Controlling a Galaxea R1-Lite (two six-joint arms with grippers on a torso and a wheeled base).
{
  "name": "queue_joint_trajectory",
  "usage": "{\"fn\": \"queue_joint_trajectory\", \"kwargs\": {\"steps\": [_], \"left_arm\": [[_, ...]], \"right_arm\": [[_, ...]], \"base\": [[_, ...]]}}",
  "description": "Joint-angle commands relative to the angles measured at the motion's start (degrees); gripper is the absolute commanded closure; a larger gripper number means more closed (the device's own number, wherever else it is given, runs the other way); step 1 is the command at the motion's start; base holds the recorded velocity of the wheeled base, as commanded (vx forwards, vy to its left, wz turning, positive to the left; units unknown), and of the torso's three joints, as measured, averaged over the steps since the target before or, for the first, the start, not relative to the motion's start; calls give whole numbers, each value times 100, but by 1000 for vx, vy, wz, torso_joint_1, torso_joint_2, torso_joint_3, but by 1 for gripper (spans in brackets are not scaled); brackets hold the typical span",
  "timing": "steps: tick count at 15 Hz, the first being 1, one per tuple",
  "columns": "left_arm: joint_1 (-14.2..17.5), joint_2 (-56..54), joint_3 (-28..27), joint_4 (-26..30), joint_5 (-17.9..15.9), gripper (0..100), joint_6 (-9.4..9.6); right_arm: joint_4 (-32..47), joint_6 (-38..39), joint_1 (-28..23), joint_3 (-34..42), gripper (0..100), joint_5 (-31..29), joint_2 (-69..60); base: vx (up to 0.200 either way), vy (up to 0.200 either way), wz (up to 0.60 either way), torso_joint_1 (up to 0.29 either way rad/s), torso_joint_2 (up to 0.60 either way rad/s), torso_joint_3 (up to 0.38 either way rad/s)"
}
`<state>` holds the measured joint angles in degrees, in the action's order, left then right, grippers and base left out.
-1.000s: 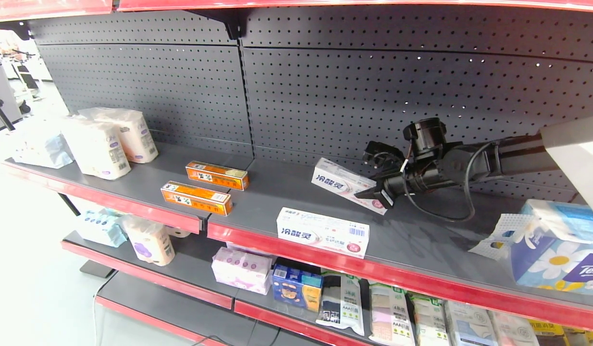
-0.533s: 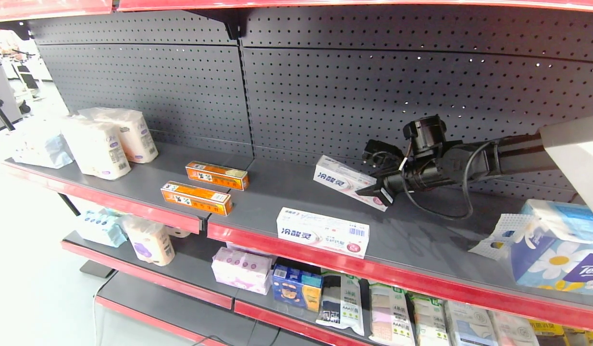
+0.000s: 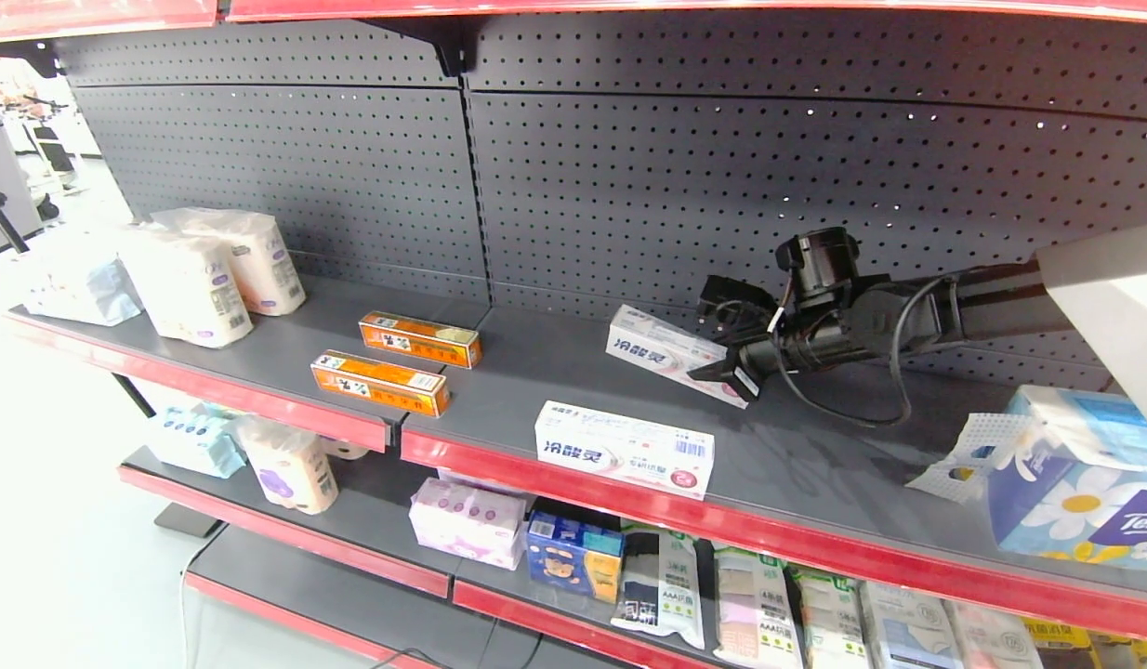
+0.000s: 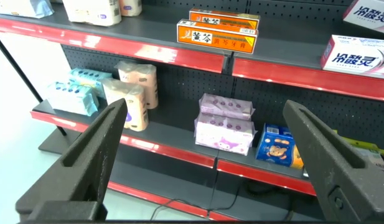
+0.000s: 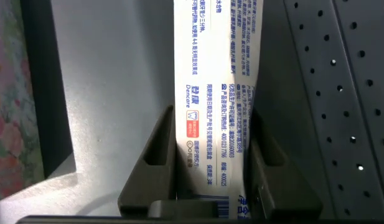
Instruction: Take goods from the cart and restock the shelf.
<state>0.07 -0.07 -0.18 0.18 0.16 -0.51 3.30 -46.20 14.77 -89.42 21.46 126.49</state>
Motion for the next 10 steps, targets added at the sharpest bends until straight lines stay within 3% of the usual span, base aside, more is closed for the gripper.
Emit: {"fn": "queue_joint_trajectory", "kwargs": {"steps": [1, 10], "left_arm": [[1, 7, 1, -1, 2, 0, -2], [1, 7, 1, -1, 2, 0, -2]], "right_arm": [[4, -47, -10, 3, 100, -1, -1], [4, -609, 8, 82, 100, 8, 16]], "base": [[0, 0, 0, 0, 0, 0], [0, 0, 0, 0, 0, 0]]}}
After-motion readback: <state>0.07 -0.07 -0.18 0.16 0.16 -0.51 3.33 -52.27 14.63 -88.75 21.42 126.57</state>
